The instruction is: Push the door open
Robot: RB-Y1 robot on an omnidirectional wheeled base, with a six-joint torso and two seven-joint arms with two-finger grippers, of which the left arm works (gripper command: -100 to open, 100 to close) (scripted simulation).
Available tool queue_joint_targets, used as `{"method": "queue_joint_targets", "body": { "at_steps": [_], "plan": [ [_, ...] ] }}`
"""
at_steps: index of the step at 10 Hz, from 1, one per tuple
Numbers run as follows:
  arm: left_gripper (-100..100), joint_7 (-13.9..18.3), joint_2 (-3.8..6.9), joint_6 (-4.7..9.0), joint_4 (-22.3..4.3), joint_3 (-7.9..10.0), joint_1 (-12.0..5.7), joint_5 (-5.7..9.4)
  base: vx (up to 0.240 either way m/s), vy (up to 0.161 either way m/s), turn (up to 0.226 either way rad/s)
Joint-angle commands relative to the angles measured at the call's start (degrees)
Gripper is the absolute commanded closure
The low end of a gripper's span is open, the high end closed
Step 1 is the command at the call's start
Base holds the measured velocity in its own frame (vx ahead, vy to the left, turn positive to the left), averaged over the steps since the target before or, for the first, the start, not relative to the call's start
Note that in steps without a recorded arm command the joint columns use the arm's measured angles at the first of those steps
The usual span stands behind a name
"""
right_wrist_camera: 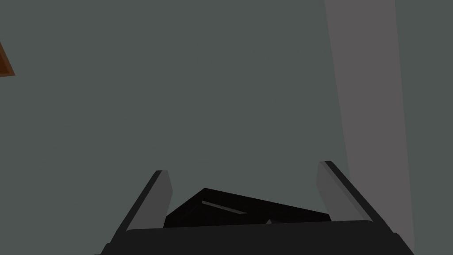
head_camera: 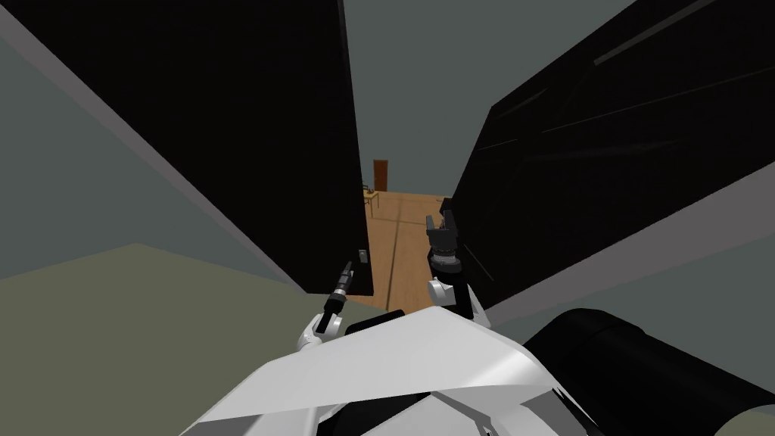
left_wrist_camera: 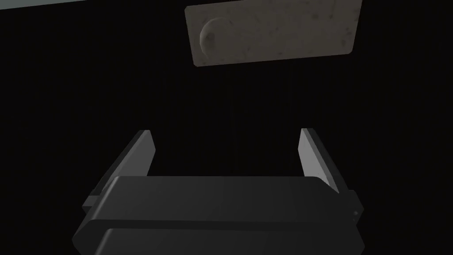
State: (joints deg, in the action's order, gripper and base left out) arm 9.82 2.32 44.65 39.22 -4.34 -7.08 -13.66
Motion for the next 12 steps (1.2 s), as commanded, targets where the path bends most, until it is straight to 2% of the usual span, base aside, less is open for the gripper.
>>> {"method": "queue_joint_targets", "body": {
  "at_steps": [1,3,5,9,12],
  "plan": [
    [-100,0.21,-0.41,0.21,0.08,-0.08,0.13,0.04,-0.209,-0.004,0.034],
    [-100,0.56,-1.75,0.39,0.39,-0.24,0.39,0.07,-0.219,0.007,0.037],
    [-100,0.22,-0.6,0.67,-0.09,0.01,0.23,0.18,-0.016,-0.013,-0.017],
    [-100,-0.22,-0.03,0.91,-0.31,0.4,0.11,0.38,0.181,-0.054,-0.018],
    [-100,-0.6,-0.68,1.13,-0.51,0.74,0.01,0.57,0.198,-0.061,-0.023]
  ]
}}
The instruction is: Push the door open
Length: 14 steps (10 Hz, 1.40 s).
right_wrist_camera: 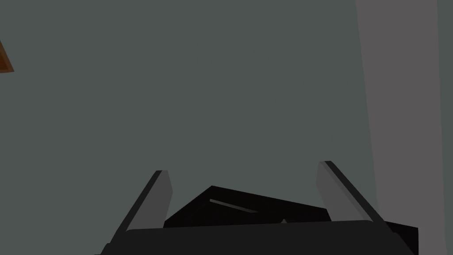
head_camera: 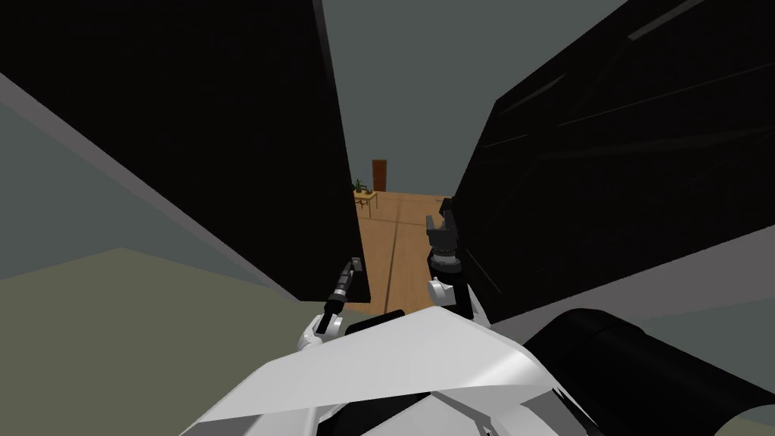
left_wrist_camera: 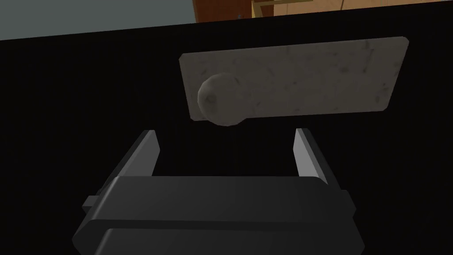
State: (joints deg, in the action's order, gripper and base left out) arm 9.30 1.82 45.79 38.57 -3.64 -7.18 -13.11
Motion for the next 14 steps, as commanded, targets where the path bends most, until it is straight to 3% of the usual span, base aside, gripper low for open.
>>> {"method": "queue_joint_targets", "body": {
  "at_steps": [1,2,3,4,9,10,14],
  "plan": [
    [-100,-0.23,-0.75,0.08,0.07,0.17,0.07,0.09,0.209,-0.083,-0.025],
    [-100,-0.34,-1.34,0.14,0.02,0.27,0.04,0.14,0.19,-0.07,-0.003],
    [-100,-0.4,-1.05,0.35,-0.47,0.3,-0.09,0.15,0.067,-0.023,0.016],
    [100,-0.4,-1.05,0.35,-0.47,0.3,-0.09,0.15,-0.013,0.001,-0.012],
    [100,-0.4,-1.05,0.35,-0.47,0.3,-0.09,0.15,-0.011,0.004,-0.003],
    [100,-0.74,-0.32,0.21,-0.61,0.97,-0.09,0.59,0.089,-0.038,0.017],
    [100,-1.38,0.84,0.11,-0.73,2.47,-0.21,1.59,0.145,-0.072,0.03]
  ]
}}
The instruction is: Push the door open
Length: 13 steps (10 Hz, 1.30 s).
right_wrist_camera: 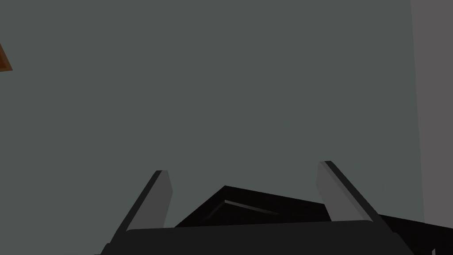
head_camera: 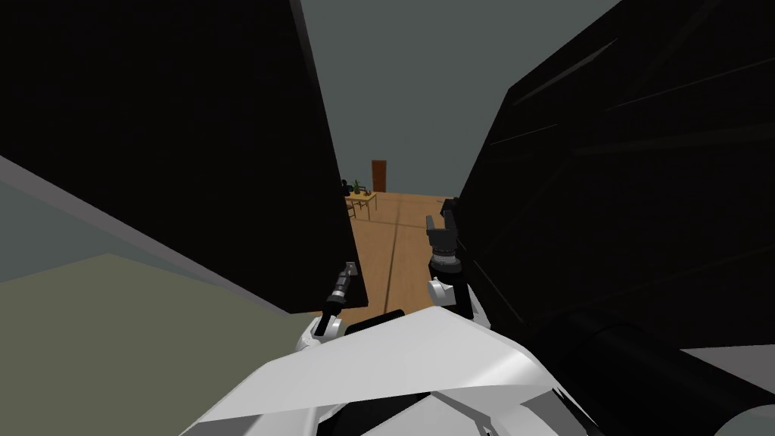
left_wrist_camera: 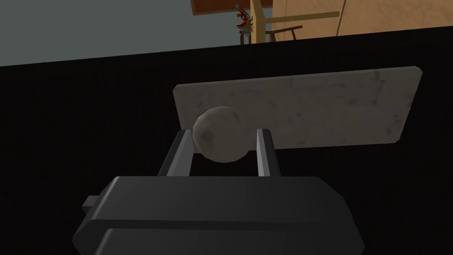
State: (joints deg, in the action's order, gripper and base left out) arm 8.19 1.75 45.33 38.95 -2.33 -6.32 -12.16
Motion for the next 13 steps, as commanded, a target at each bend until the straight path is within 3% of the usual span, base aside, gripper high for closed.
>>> {"method": "queue_joint_targets", "body": {
  "at_steps": [1,4,5,9,11,13],
  "plan": [
    [100,-0.49,1.25,0.54,-1.15,1.68,-1.11,0.98,0.214,-0.07,0.066],
    [100,-1.15,2.0,0.44,-1.28,3.23,-1.24,2.01,0.158,-0.055,0.075],
    [-100,-0.75,1.69,0.49,-0.69,2.76,-0.65,1.95,-0.046,-0.078,0.102],
    [-100,-0.41,1.03,0.03,-0.31,2.91,-0.69,2.38,-0.21,-0.048,0.033],
    [-100,-0.11,-0.16,-0.39,0.03,3.05,-0.72,2.76,-0.251,-0.081,0.066],
    [-100,-0.28,0.82,-0.24,0.41,3.11,-0.27,2.71,-0.002,-0.029,-0.012]
  ]
}}
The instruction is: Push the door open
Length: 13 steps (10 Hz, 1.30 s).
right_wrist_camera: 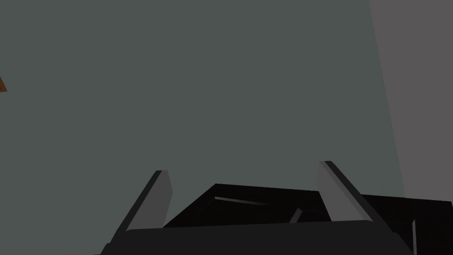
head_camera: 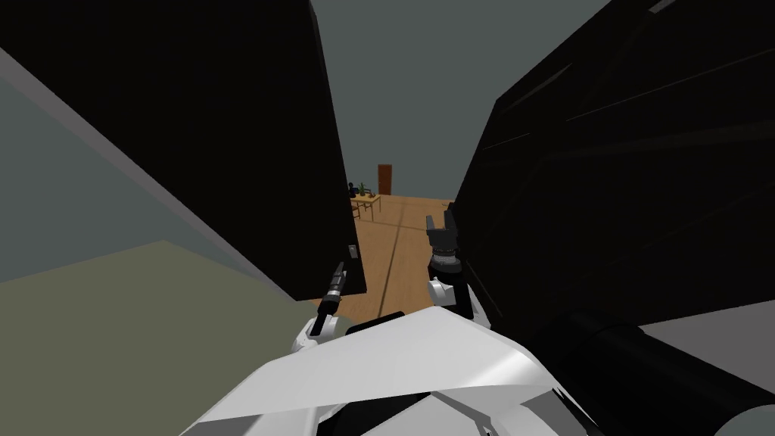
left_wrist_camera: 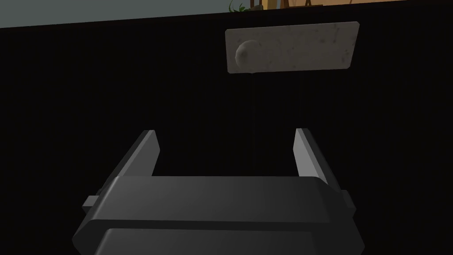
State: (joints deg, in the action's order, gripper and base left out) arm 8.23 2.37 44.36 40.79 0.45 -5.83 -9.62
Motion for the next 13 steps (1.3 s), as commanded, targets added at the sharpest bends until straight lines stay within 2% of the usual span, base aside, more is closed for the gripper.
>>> {"method": "queue_joint_targets", "body": {
  "at_steps": [1,4,8,9,10,13],
  "plan": [
    [-100,-0.36,0.3,0.81,-1.46,0.37,-0.75,0.2,0.177,-0.031,-0.02],
    [-100,-0.68,0.53,1.38,-1.73,0.7,-0.66,0.37,0.189,-0.018,-0.019],
    [-100,-1.11,-0.27,2.14,-2.08,1.14,-0.54,0.61,0.204,-0.029,-0.025],
    [-100,-1.06,-0.07,2.11,-2.3,1.1,-0.72,0.59,0.081,-0.019,0.005],
    [100,-1.06,-0.07,2.11,-2.3,1.1,-0.72,0.59,-0.017,0.001,0.004],
    [100,-1.06,-0.07,2.11,-2.3,1.1,-0.72,0.59,-0.021,0.006,-0.007]
  ]
}}
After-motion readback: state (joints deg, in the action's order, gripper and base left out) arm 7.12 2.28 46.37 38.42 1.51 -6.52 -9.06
